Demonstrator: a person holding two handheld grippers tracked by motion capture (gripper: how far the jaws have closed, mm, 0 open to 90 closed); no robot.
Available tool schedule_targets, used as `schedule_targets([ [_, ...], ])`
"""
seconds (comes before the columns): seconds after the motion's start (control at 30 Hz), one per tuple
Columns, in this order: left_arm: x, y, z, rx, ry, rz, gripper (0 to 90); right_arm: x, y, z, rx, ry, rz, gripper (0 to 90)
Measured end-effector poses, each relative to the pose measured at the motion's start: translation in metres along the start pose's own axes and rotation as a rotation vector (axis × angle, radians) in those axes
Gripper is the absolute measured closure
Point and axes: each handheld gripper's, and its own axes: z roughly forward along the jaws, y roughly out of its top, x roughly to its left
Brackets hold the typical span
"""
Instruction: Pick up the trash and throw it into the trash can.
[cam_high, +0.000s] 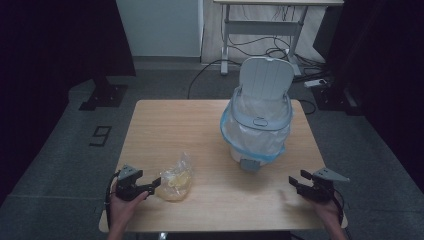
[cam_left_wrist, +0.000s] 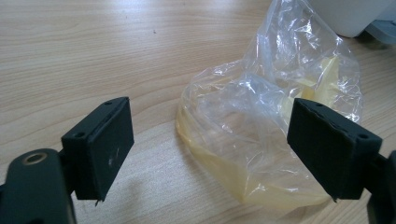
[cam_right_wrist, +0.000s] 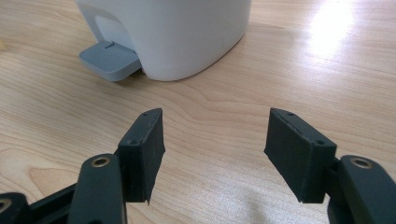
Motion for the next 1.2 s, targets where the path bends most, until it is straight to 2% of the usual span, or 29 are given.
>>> schedule_targets([
  [0.2,-0.004,0.008,-0.003,-0.024,-0.026,0.011,14.1,0.000,-0.001,-0.002,-0.005,-0.004,0.012,36.6],
  [0.37,-0.006,0.018,0.003,-0.030,-0.039,0.012,13.6,0.000,-0.002,0.002,0.009,-0.006,0.011,36.6],
  [0.5,-0.013,0.020,0.011,-0.002,-0.052,0.029,13.0,-0.001,-0.002,0.003,0.011,-0.006,0.014,36.7],
  [0.67,-0.018,0.014,0.022,0.041,-0.062,0.041,13.1,-0.003,-0.003,0.001,0.011,-0.012,0.023,36.8],
  [0.87,-0.024,0.009,0.032,0.093,-0.063,0.080,15.9,-0.004,-0.003,0.000,0.007,-0.019,0.030,36.9],
  [1.0,-0.025,0.005,0.037,0.110,-0.039,0.089,24.6,-0.004,-0.003,0.000,0.011,-0.021,0.025,37.0],
  [1.07,-0.024,0.004,0.039,0.114,-0.025,0.081,31.9,-0.004,-0.003,0.001,0.013,-0.022,0.023,37.1],
  [1.2,-0.021,0.003,0.038,0.108,-0.024,0.064,48.5,-0.004,-0.003,0.000,0.012,-0.026,0.023,37.3],
])
